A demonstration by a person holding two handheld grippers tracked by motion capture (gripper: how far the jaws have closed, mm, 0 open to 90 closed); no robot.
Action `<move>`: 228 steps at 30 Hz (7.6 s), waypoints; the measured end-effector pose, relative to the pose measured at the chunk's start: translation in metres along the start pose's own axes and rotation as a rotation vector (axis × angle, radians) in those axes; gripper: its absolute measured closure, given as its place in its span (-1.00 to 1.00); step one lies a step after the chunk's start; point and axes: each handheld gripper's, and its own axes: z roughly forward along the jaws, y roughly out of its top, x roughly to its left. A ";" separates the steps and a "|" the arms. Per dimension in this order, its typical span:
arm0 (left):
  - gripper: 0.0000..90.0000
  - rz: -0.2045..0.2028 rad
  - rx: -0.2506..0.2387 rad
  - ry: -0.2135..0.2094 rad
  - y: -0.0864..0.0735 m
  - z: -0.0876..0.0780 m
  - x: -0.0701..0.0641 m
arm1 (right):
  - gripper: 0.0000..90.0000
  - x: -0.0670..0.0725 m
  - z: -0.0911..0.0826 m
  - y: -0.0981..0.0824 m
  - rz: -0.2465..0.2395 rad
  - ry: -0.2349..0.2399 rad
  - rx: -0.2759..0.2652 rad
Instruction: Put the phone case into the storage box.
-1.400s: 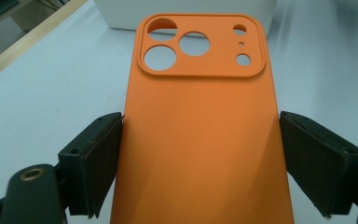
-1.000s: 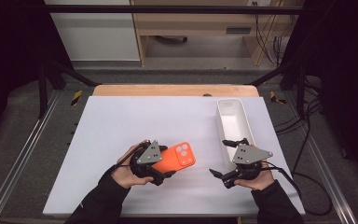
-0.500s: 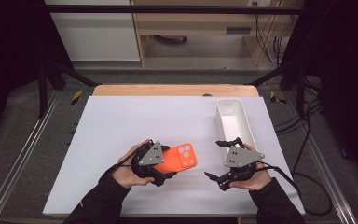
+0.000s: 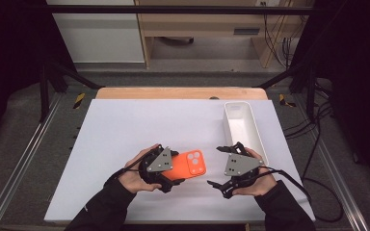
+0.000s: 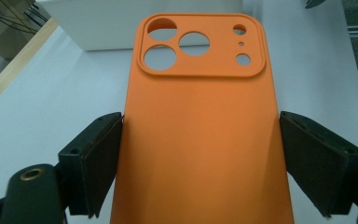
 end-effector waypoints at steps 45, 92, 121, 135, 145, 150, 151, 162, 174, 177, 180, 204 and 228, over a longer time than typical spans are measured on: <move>-0.65 0.131 -0.050 -0.058 0.020 0.012 -0.014 | -0.99 0.004 0.007 -0.003 -0.102 0.070 -0.029; -0.65 0.170 -0.104 -0.095 0.025 0.016 -0.022 | -0.83 0.001 0.019 -0.008 -0.133 0.237 -0.114; -0.65 0.154 -0.116 -0.125 0.022 0.015 -0.020 | -0.66 -0.002 0.019 -0.008 -0.124 0.285 -0.130; -0.66 0.117 -0.093 -0.162 0.025 0.018 -0.019 | -0.64 -0.002 0.016 -0.006 -0.104 0.304 -0.099; -0.67 0.095 -0.083 -0.171 0.025 0.019 -0.018 | -0.64 -0.003 0.016 -0.005 -0.087 0.312 -0.079; -0.79 0.081 -0.087 -0.162 0.025 0.016 -0.018 | -0.64 -0.005 0.014 -0.005 -0.071 0.312 -0.066; -0.82 0.075 -0.088 -0.162 0.025 0.015 -0.018 | -0.64 -0.005 0.014 -0.005 -0.068 0.310 -0.065; -0.98 0.009 -0.063 -0.125 0.019 0.004 -0.011 | -0.64 -0.013 0.008 -0.004 -0.046 0.296 -0.010; -0.99 -0.044 -0.014 -0.120 0.009 0.003 -0.006 | -0.64 -0.020 0.003 0.002 -0.041 0.307 0.065; -0.99 -0.051 -0.007 -0.127 0.008 0.003 -0.006 | -0.64 -0.021 0.002 0.007 -0.046 0.325 0.084; -0.99 -0.056 0.001 -0.132 0.008 0.004 -0.006 | -0.64 -0.022 0.002 0.011 -0.046 0.340 0.114; -0.98 -0.036 0.132 -0.161 0.012 0.016 -0.004 | -0.65 -0.026 0.007 0.036 -0.066 0.392 0.253; -0.97 0.024 0.219 -0.188 0.026 0.032 -0.008 | -0.64 -0.026 0.016 0.043 -0.068 0.402 0.326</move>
